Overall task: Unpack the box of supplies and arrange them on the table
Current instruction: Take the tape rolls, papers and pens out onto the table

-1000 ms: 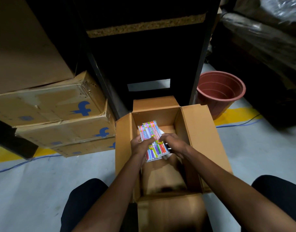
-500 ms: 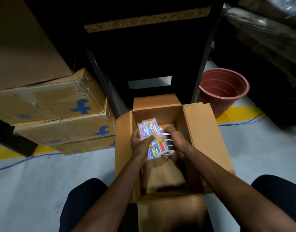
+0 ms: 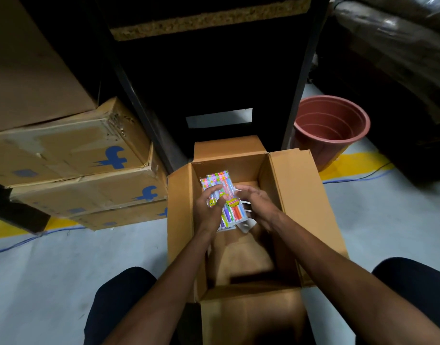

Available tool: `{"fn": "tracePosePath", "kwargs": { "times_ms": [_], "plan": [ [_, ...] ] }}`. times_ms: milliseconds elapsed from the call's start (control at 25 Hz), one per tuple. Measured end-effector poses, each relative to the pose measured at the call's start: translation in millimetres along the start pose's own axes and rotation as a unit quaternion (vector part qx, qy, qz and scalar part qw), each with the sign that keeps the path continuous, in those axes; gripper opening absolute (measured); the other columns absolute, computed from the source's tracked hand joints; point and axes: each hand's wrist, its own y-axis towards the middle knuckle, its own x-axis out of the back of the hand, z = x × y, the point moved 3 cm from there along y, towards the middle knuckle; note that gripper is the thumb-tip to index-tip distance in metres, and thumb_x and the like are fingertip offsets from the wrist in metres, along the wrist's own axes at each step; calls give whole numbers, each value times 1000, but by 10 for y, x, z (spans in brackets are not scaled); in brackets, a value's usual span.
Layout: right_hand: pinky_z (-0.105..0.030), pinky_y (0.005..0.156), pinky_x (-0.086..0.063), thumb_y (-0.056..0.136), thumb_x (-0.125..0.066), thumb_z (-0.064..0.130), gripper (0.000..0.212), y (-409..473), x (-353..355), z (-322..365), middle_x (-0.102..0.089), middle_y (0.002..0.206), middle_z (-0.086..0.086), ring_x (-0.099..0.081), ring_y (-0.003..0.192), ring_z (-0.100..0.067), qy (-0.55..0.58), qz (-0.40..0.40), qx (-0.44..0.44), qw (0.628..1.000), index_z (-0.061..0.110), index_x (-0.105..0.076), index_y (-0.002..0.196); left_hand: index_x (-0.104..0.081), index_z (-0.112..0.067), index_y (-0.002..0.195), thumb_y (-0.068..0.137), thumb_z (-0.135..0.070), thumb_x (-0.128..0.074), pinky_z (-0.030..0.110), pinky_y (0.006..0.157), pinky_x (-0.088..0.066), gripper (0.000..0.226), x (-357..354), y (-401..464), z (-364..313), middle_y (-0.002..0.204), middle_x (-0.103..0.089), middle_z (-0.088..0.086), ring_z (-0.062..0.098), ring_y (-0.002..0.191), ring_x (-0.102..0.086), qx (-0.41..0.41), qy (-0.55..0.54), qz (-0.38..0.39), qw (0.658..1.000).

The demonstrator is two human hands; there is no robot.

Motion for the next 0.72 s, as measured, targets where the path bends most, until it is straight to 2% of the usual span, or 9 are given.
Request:
{"fn": "tracePosePath", "kwargs": {
  "times_ms": [80,160,240,320,360,440,520,640,720],
  "plan": [
    [-24,54,-46,99,-52,25,22,89,46,-50,-68,83,-6,-64,58,-12,0,-35,-18,999,11,-64,113,-71,-20,112,88,-7,-71,39,83,-60,27,24,24,9,121,-68,6,21,100,-69,20,-18,-3,1000],
    [-29,56,-47,100,-48,25,20,268,140,-189,-65,82,-9,-59,57,-17,-56,-90,-23,994,11,-61,108,-71,-21,113,88,-9,-71,39,79,-61,28,72,36,-45,120,-69,4,19,99,-70,26,-30,-3,999],
    [-38,71,-49,95,-56,23,18,450,250,-372,-67,103,-16,-61,76,-25,-263,-117,-11,958,12,-59,109,-69,-23,115,89,-12,-72,31,73,-62,28,121,52,-114,117,-69,1,17,96,-71,35,-46,-5,998],
    [-35,90,-47,89,-67,26,44,596,300,-585,-54,132,-19,-59,110,-32,-466,-84,-34,880,12,-52,128,-69,-24,114,89,-13,-71,27,71,-61,27,170,51,-187,115,-69,-1,15,95,-72,30,-48,-2,998],
    [-36,100,-44,87,-70,29,61,641,311,-685,-42,142,-21,-50,125,-36,-506,-70,-48,858,10,-44,139,-69,-25,113,90,-12,-71,26,71,-61,27,194,27,-211,115,-69,-1,14,95,-72,27,-47,0,999],
    [-45,113,-33,84,-74,36,86,683,309,-836,-22,153,-24,-30,140,-43,-541,-66,-36,838,12,-26,152,-69,-25,113,90,-12,-71,26,72,-61,27,215,-45,-223,114,-69,-3,12,94,-72,24,-40,11,999],
    [-51,117,-27,79,-75,39,98,737,302,-953,-12,157,-22,-18,144,-44,-565,-90,4,820,19,-16,156,-69,-24,114,89,-13,-72,27,72,-61,27,220,-109,-188,114,-70,-5,11,93,-72,27,-38,21,999],
    [-48,118,-27,91,-65,34,86,803,242,-1020,-10,161,-18,-15,148,-38,-517,-163,30,840,25,-11,158,-69,-26,113,89,-13,-72,22,66,-59,27,251,-162,-161,110,-70,-10,7,91,-72,34,-55,23,998],
    [-46,112,-32,97,-55,32,76,832,199,-1009,-20,158,-17,-24,144,-36,-535,-205,23,819,28,-9,158,-68,-26,114,88,-15,-73,21,64,-59,28,268,-175,-149,110,-70,-10,7,89,-73,47,-59,22,997]
  ]
}}
